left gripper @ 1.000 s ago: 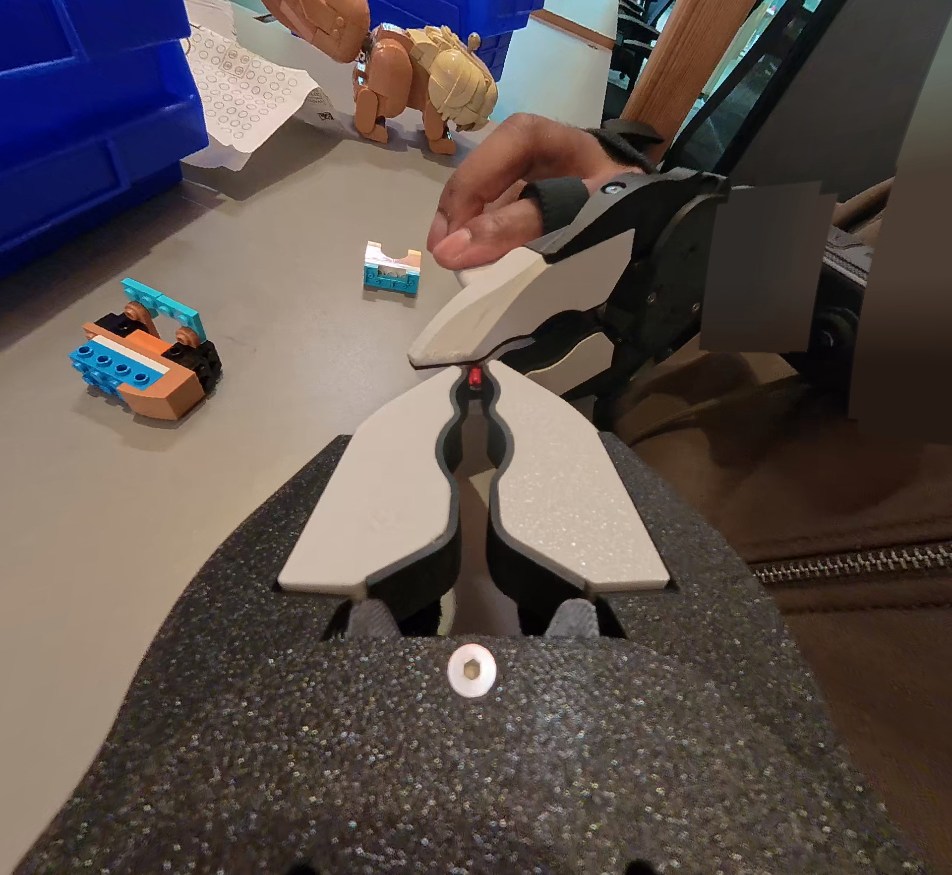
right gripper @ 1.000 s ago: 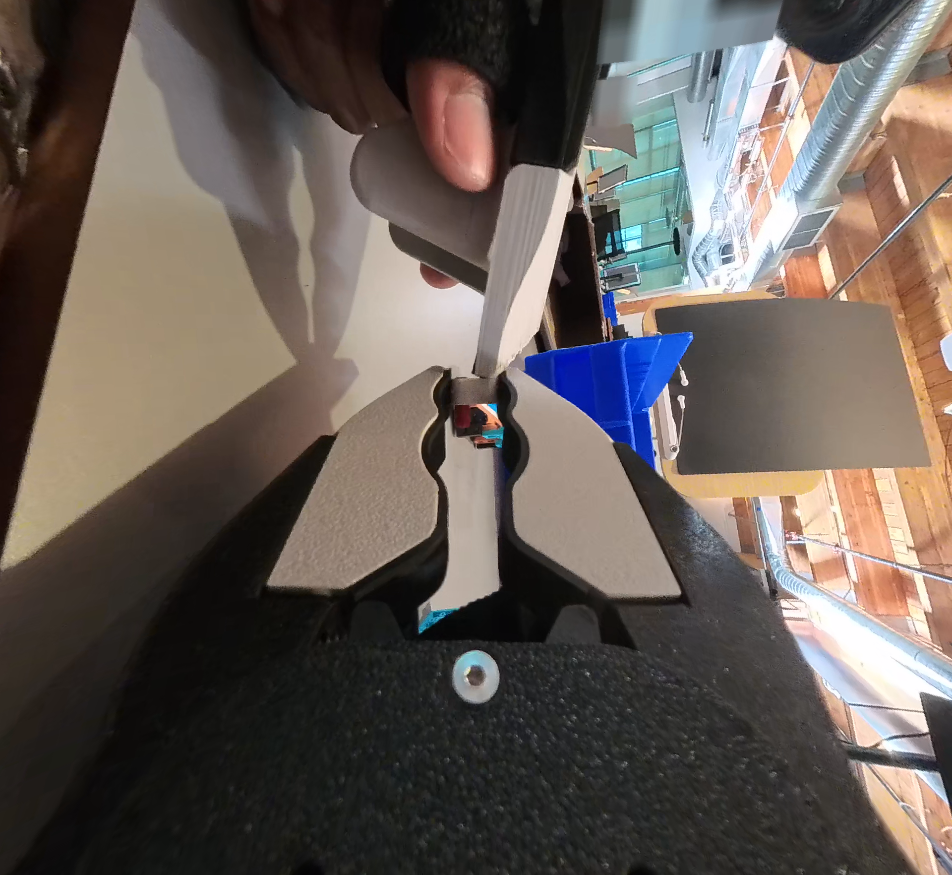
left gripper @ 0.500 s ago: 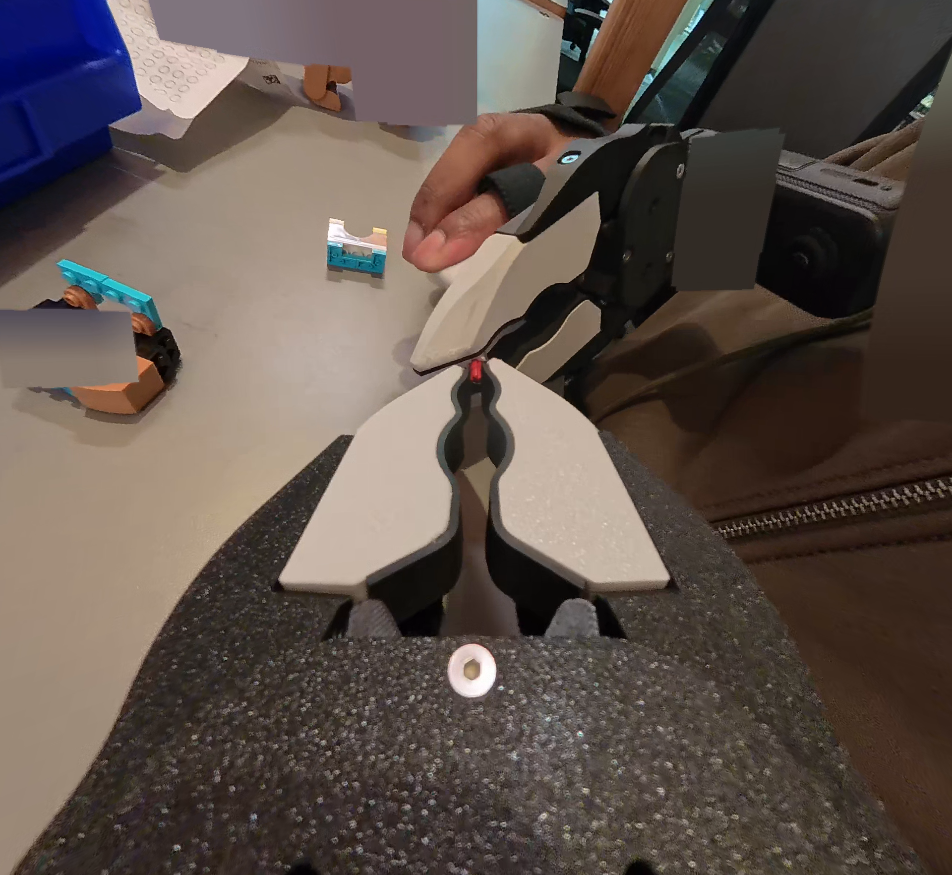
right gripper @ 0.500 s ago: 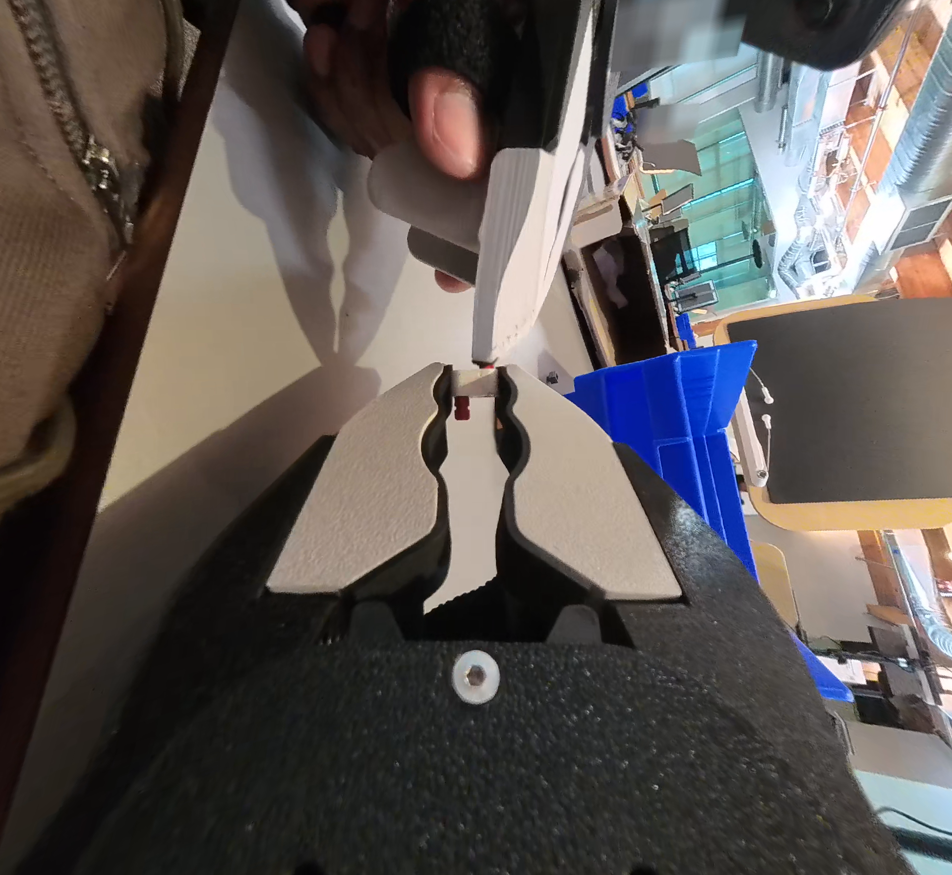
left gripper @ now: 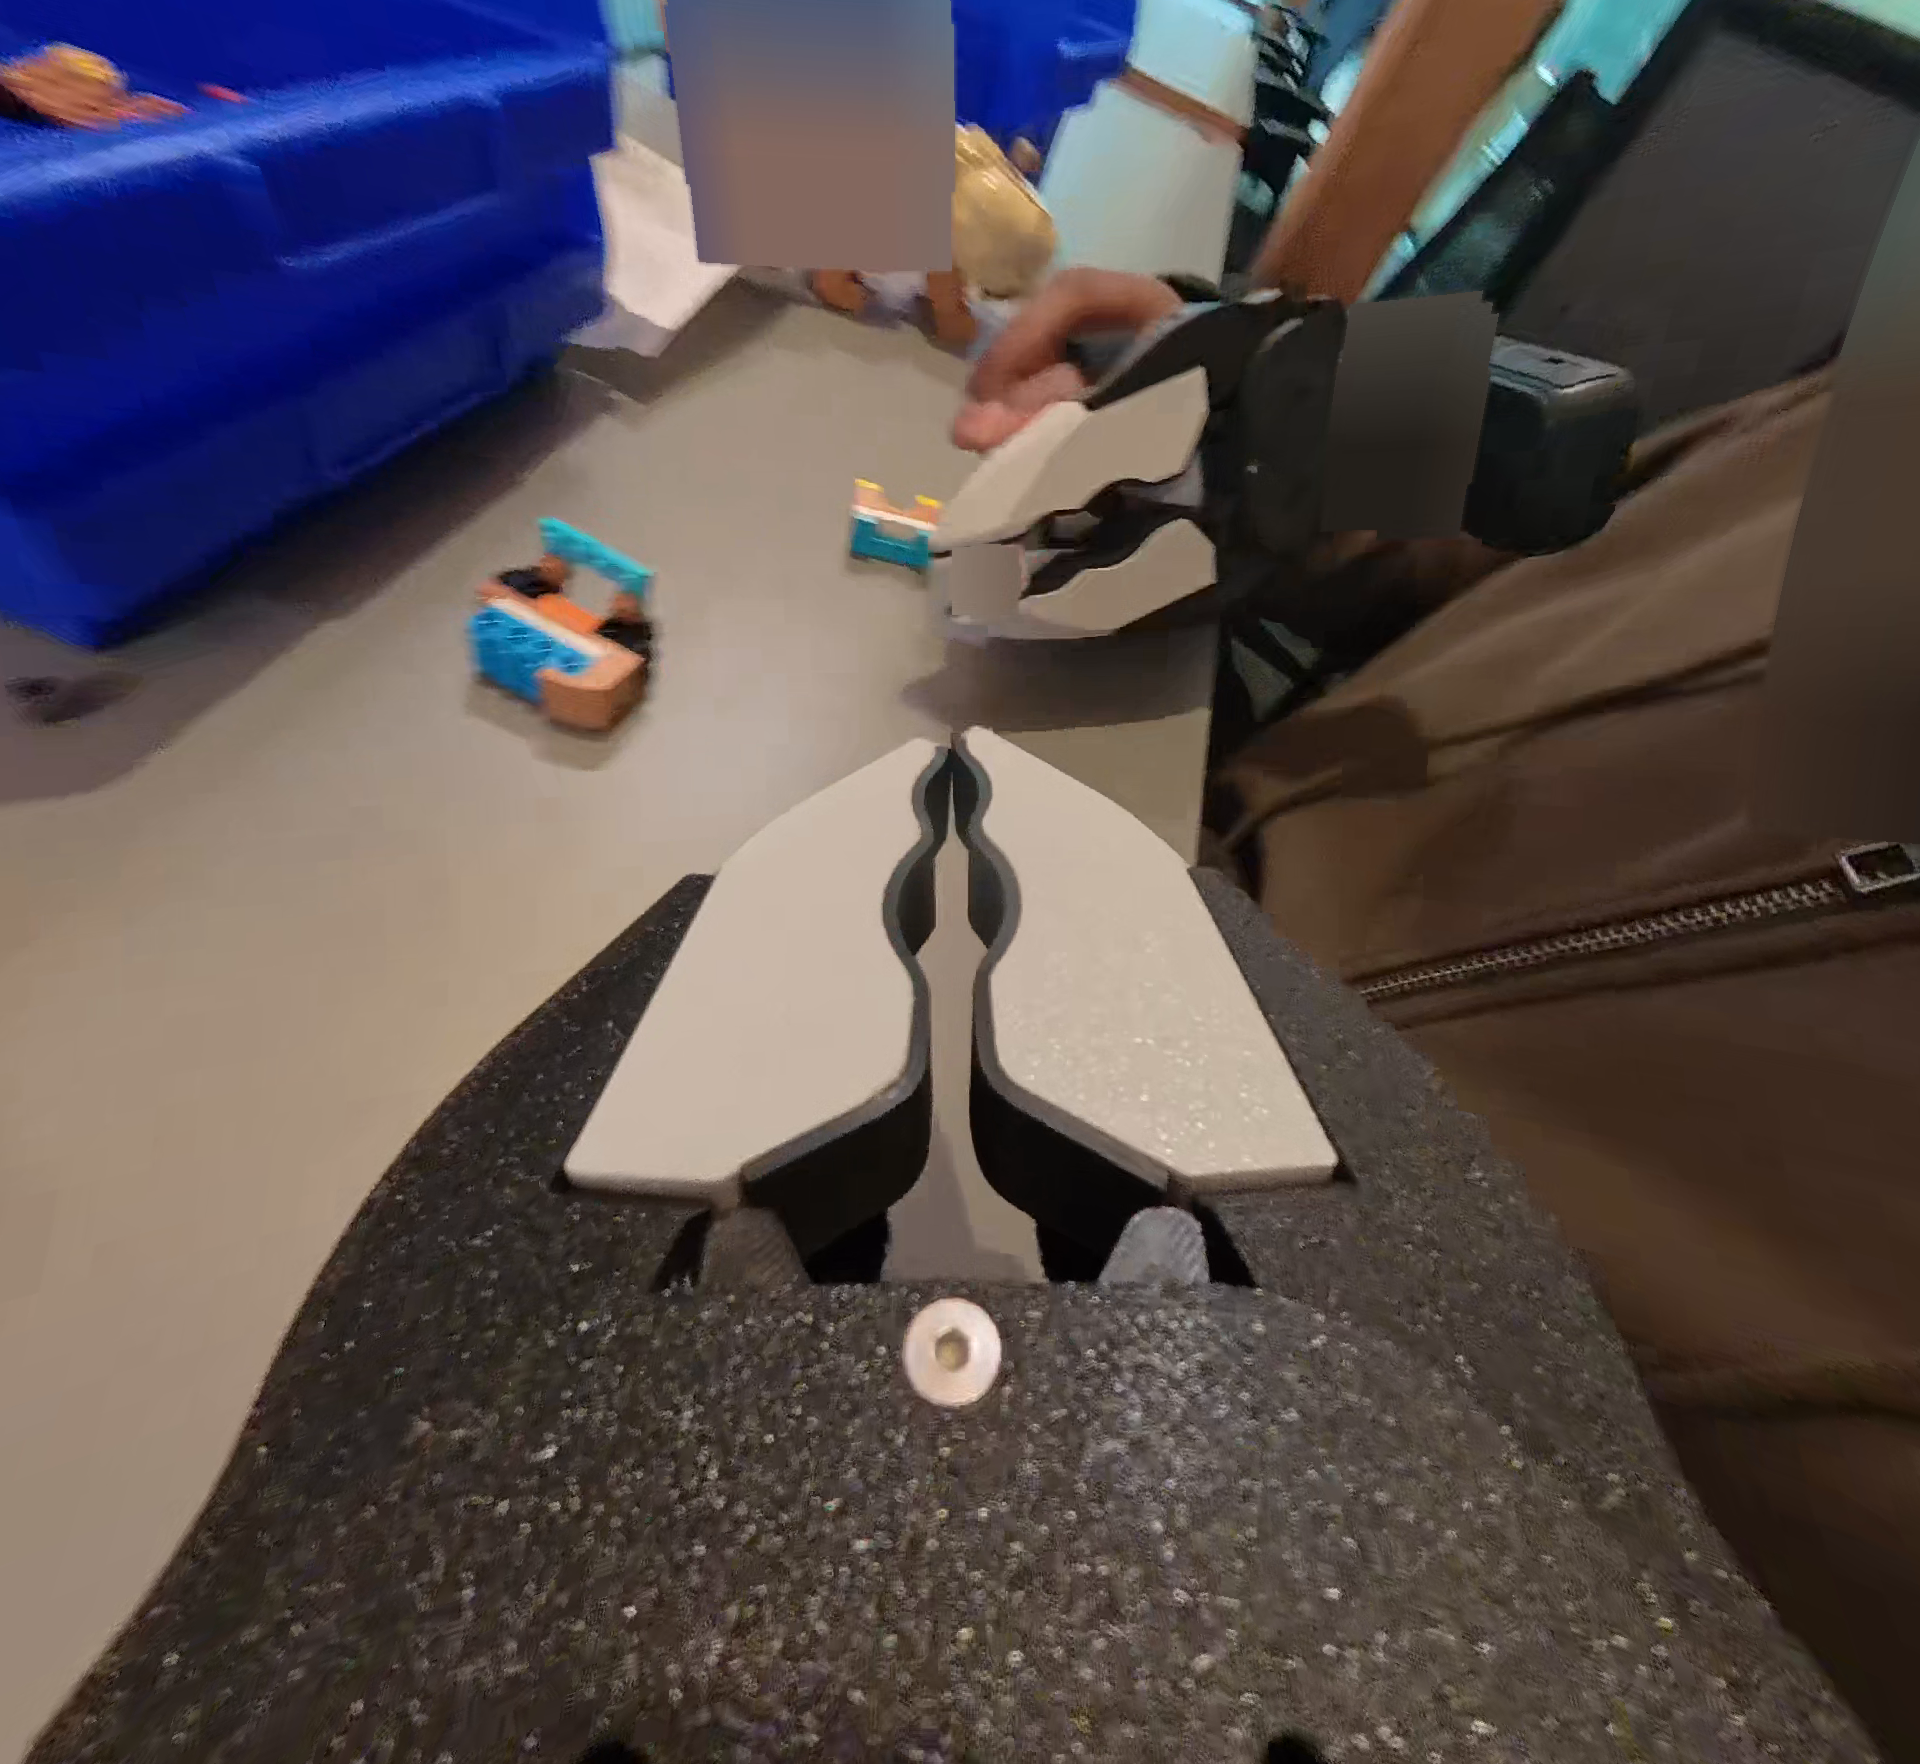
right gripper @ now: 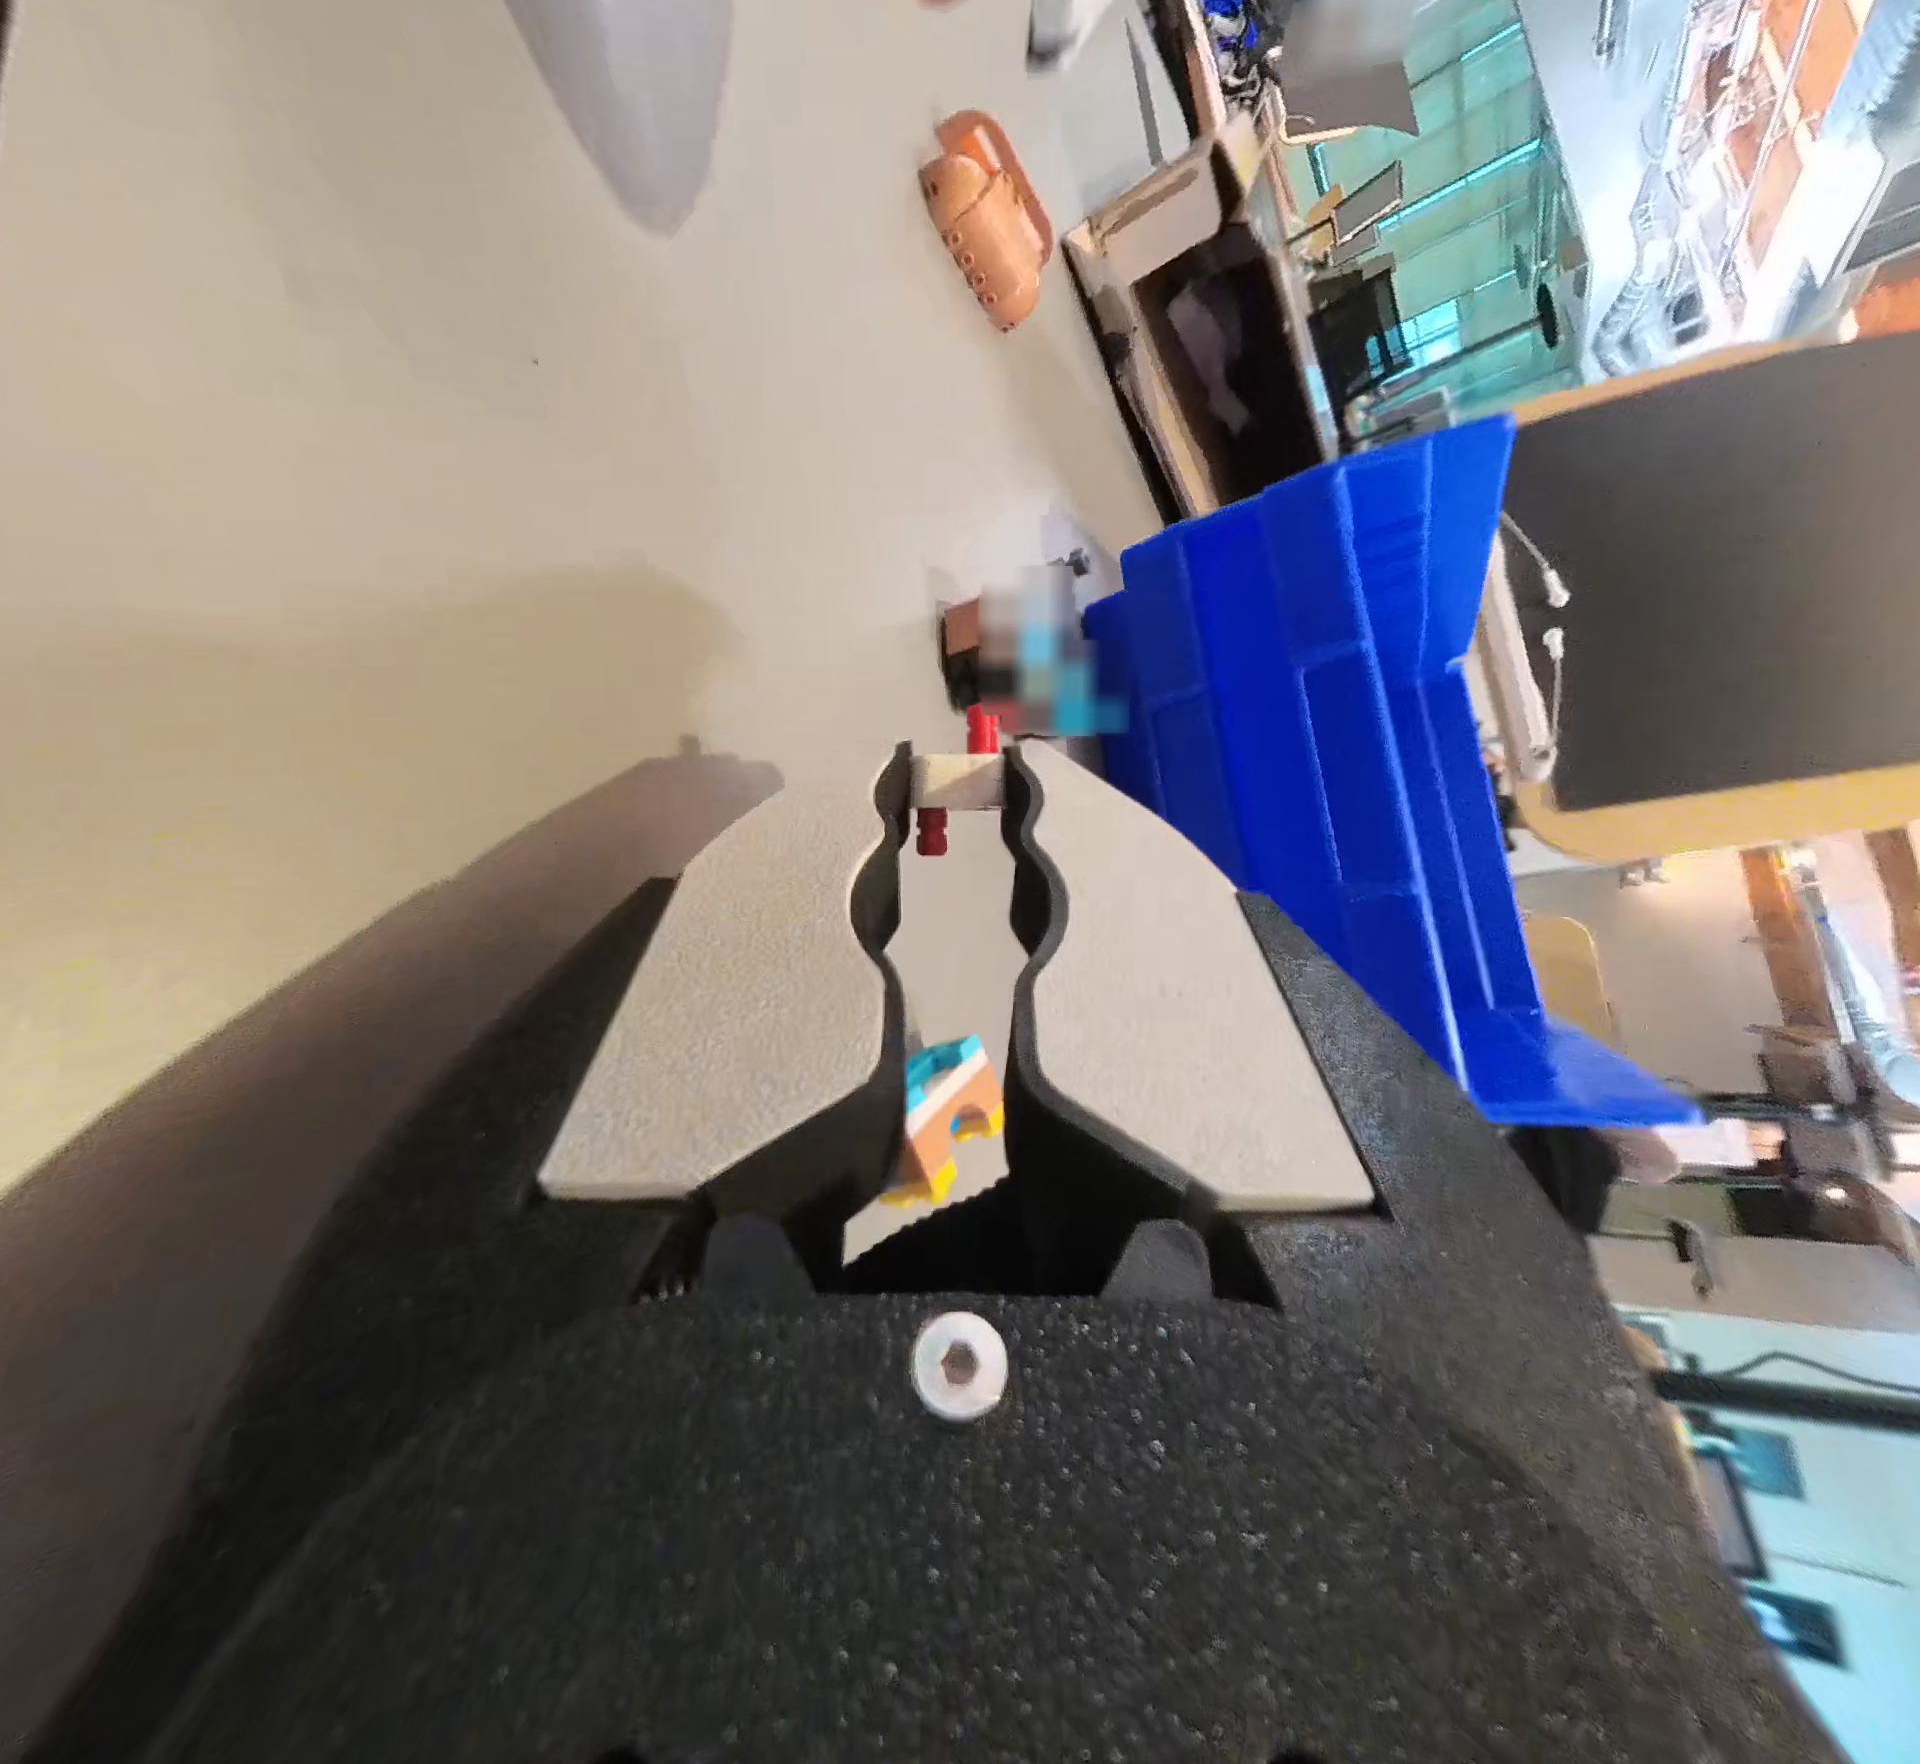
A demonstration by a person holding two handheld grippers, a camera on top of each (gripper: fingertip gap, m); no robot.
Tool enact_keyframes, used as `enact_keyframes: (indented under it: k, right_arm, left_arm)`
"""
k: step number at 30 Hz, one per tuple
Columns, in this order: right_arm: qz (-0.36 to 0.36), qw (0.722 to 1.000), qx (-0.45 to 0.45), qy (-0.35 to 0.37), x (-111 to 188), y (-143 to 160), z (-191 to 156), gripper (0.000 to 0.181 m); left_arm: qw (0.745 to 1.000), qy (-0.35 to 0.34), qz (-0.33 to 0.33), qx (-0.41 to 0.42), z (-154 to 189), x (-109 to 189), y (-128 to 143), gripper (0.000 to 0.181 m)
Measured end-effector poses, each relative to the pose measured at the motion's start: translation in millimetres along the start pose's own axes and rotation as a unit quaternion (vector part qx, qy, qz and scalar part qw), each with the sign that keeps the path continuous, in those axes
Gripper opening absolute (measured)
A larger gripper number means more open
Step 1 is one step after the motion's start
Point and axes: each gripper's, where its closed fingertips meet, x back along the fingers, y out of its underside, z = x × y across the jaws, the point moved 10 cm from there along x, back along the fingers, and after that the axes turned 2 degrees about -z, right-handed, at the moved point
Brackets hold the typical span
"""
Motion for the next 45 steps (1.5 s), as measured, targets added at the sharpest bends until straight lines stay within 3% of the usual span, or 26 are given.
enact_keyframes:
  k: [3,8,16,19,25,38,45]
  right_arm:
    - [0.021,1.000,0.004,0.008,-7,-18,-4,0.017]
    - [0.032,0.999,0.006,0.015,-12,-32,-8,0.017]
    - [0.033,0.999,0.010,0.028,-14,-35,-8,0.017]
    - [0.030,0.999,0.015,0.033,-15,-36,-9,0.017]
    - [0.053,0.998,0.007,0.031,-10,-39,-6,0.017]
    - [0.075,0.996,-0.026,-0.033,-10,-38,-7,0.017]
    - [0.062,0.998,0.031,0.011,-8,-42,-12,0.017]
  left_arm:
    - [0.999,0.027,-0.035,0.009,10,-38,4,0.021]
    - [0.997,0.049,-0.039,0.049,9,-70,8,0.027]
    - [0.995,0.064,-0.019,0.079,8,-78,6,0.019]
    - [0.994,0.072,-0.014,0.075,10,-78,6,0.007]
    - [0.995,0.083,0.006,0.062,13,-75,7,0.007]
    - [0.996,0.088,-0.024,0.007,15,-72,11,0.007]
    - [0.992,0.111,-0.019,0.065,12,-70,12,0.007]
